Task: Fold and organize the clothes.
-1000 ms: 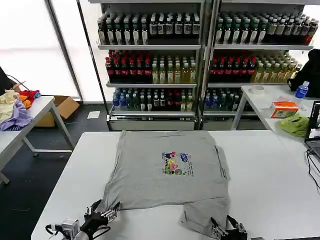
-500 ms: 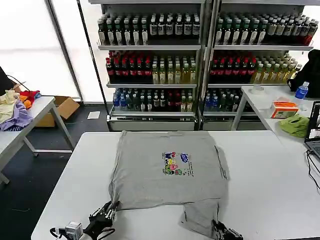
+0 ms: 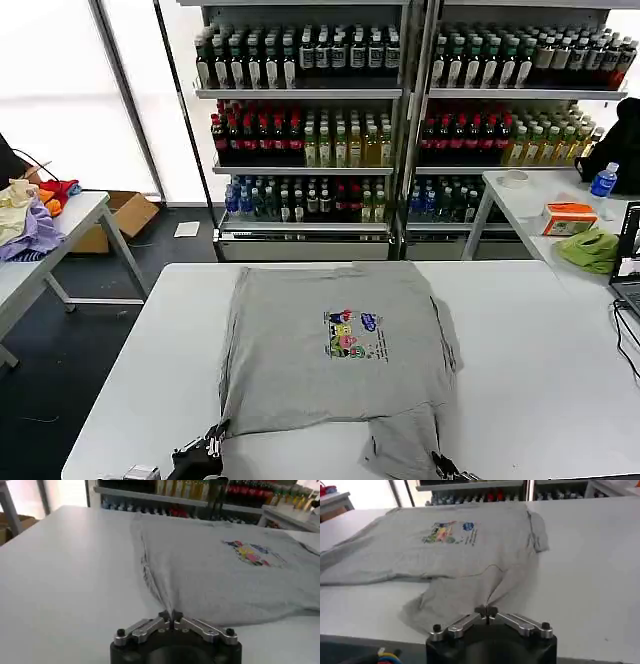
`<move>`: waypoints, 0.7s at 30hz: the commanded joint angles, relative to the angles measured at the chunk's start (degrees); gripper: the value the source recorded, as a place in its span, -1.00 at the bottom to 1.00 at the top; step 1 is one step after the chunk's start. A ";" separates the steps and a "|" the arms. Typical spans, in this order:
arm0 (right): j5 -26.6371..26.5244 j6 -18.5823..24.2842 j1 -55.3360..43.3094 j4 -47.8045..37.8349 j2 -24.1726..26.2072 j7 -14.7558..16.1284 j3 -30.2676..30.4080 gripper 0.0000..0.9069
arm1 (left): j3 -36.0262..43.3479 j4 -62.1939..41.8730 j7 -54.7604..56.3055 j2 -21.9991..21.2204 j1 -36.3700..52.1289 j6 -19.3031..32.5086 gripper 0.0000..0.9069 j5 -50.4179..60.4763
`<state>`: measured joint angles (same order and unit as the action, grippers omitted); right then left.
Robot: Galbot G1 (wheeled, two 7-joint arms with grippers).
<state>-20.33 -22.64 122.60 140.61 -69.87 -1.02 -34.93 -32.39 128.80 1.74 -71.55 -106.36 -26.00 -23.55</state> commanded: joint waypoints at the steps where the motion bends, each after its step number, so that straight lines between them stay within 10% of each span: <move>1: 0.01 0.38 7.71 5.92 0.57 0.06 -1.69 -1.00 | -1.46 5.93 0.56 -0.06 -8.43 0.18 -0.98 1.24; 12: -6.96 4.26 -1.24 5.08 -0.62 0.03 -1.85 -1.00 | -4.71 7.73 1.68 2.57 -4.18 -2.17 -0.98 -4.53; 21: -14.75 3.90 -27.46 -3.86 2.51 -9.14 0.50 -1.00 | -3.31 2.05 3.63 8.50 14.48 -7.03 -0.98 -18.70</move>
<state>-30.46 -18.72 104.51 137.81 -67.64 -6.77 -34.13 -35.47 132.13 4.47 -65.78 -100.40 -30.69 -33.91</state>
